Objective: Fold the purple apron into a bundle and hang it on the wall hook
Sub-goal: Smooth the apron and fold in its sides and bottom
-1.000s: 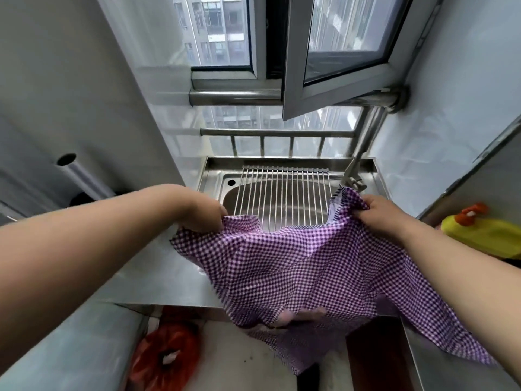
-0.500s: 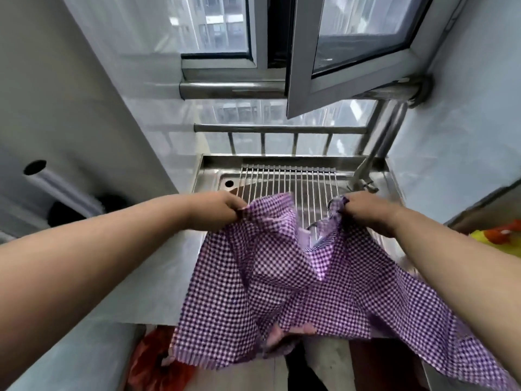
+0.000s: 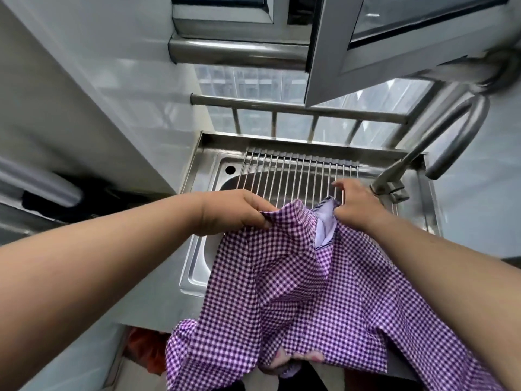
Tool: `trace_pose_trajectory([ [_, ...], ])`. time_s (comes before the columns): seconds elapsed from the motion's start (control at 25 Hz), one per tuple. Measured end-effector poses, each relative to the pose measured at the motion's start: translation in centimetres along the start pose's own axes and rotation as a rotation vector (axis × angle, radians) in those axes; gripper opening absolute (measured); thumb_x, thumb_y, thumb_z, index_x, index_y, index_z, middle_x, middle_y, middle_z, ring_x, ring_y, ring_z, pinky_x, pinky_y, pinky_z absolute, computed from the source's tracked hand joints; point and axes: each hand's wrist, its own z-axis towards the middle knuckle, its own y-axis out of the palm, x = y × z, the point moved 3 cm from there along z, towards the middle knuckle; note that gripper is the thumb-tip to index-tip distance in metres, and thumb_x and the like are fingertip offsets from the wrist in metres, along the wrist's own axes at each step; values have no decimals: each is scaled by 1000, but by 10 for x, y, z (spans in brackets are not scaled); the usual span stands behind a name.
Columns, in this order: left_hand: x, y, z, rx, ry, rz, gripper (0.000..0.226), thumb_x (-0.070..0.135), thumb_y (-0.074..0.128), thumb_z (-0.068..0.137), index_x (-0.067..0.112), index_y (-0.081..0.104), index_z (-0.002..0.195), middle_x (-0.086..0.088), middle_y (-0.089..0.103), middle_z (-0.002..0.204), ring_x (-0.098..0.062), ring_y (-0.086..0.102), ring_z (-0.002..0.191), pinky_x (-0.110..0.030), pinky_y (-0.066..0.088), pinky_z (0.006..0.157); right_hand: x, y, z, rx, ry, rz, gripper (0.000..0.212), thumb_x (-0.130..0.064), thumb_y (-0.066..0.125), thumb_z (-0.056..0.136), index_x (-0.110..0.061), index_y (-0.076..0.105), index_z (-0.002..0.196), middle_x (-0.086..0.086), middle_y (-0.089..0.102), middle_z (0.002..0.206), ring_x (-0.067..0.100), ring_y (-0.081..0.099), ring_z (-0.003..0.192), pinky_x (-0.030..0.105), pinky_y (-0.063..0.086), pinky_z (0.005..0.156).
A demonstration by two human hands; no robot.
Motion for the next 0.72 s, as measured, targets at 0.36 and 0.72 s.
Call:
trace_pose_trajectory([
  [0.36, -17, -27, 35, 311, -32, 247, 17, 32, 64, 102, 24, 78, 102, 2, 78, 99, -17, 74, 95, -33, 59, 83, -88, 33, -4, -390, -222, 163, 15, -25, 58, 99, -14, 67, 101, 9, 70, 104, 26, 68, 95, 37, 57, 81],
  [0.72, -126, -44, 12, 209, -322, 300, 13, 10, 61, 87, 10, 72, 91, -6, 76, 97, -22, 71, 91, -33, 56, 80, -88, 40, 12, -152, -180, 52, 14, -33, 44, 111, -32, 58, 112, -5, 70, 98, 15, 67, 88, 35, 55, 77],
])
